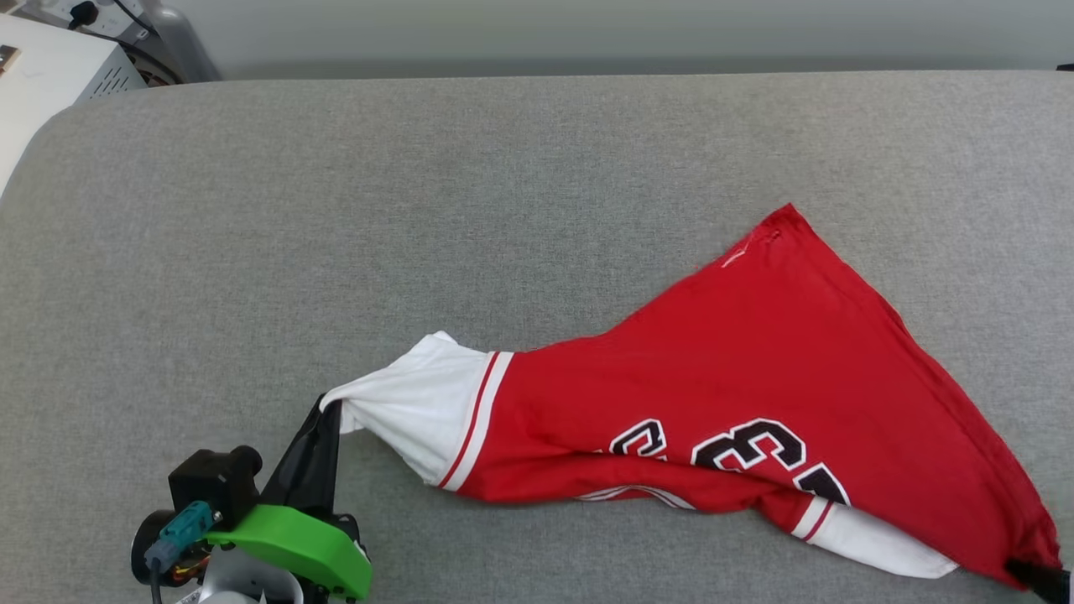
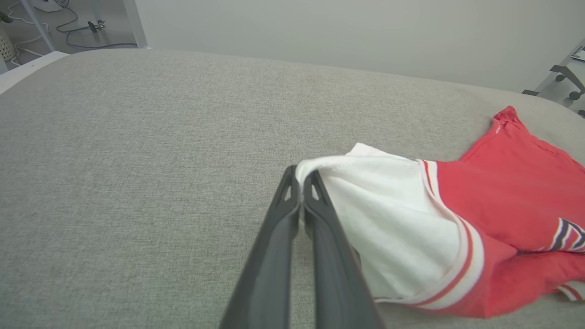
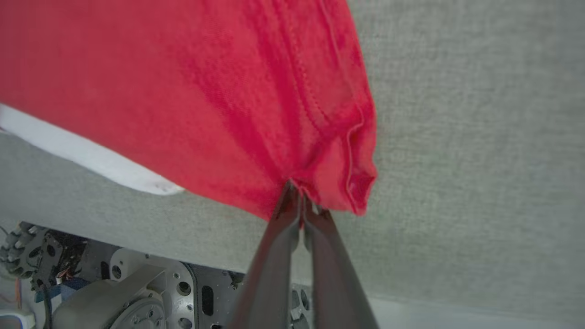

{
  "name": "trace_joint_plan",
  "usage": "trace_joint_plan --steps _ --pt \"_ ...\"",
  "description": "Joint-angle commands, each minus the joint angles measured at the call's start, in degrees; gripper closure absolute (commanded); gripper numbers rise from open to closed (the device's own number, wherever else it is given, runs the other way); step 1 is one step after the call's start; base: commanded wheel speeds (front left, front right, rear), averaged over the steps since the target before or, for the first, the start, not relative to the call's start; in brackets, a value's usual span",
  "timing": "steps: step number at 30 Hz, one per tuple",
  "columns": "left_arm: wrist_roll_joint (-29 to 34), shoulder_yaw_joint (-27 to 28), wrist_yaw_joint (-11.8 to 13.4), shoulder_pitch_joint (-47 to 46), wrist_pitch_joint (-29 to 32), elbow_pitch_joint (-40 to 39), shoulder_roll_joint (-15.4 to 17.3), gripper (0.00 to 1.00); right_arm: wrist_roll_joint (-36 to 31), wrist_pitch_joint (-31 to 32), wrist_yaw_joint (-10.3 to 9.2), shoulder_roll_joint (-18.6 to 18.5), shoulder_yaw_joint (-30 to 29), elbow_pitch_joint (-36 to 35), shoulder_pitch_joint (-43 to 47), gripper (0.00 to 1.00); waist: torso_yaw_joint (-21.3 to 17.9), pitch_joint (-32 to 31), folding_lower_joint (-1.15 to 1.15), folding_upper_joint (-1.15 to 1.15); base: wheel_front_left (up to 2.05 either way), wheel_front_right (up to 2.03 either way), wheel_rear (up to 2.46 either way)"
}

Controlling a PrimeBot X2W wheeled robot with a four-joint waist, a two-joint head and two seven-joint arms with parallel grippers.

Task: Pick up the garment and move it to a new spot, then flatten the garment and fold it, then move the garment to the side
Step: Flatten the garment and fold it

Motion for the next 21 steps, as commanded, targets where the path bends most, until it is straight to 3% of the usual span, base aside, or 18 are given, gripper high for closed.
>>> trace_joint_plan --steps 1,2,3,4,8,14,21 --pt "-0.46 -0.03 0.48 0.22 0.08 0.13 0.22 1.00 -0.20 -0.11 -0.03 1.48 -0.62 0.69 0.88 1.00 0.20 0.32 0.00 0.00 0.00 0.00 0.00" --pt "-0.43 -0.06 0.49 0.11 0.07 0.27 0.19 1.00 -0.54 -0.01 -0.03 2.25 -0.94 0.96 1.35 1.00 0.22 0.33 0.00 0.00 0.00 0.00 0.00" --pt "-0.43 -0.10 0.49 0.02 0.08 0.45 0.16 1.00 -1.21 -0.28 -0.03 2.90 -1.62 1.02 1.54 0.70 0.22 0.35 0.00 0.00 0.00 0.00 0.00" --pt "-0.44 -0.09 0.50 -0.02 0.06 0.57 0.16 1.00 -1.74 -0.75 -0.03 3.30 -2.48 0.89 1.34 0.00 0.14 0.31 0.00 0.00 0.00 0.00 0.00" --pt "-0.44 -0.02 0.55 -0.06 0.00 0.67 0.35 1.00 -2.89 -2.35 -0.03 3.84 -7.69 -2.10 -0.57 0.00 -0.08 0.12 0.00 0.00 0.00 0.00 0.00" --pt "0.27 -0.32 0.55 -1.45 0.28 -0.31 0.69 1.00 -5.53 -2.62 -0.03 2.50 -15.32 -12.12 -6.49 0.00 0.74 1.54 0.00 0.00 0.00 0.00 0.00" --pt "1.40 -1.50 -0.01 -4.83 0.63 -1.12 -0.16 1.00 -11.67 1.58 -0.03 5.46 -14.80 -17.97 -21.00 0.00 3.18 4.99 0.00 0.00 0.00 0.00 0.00"
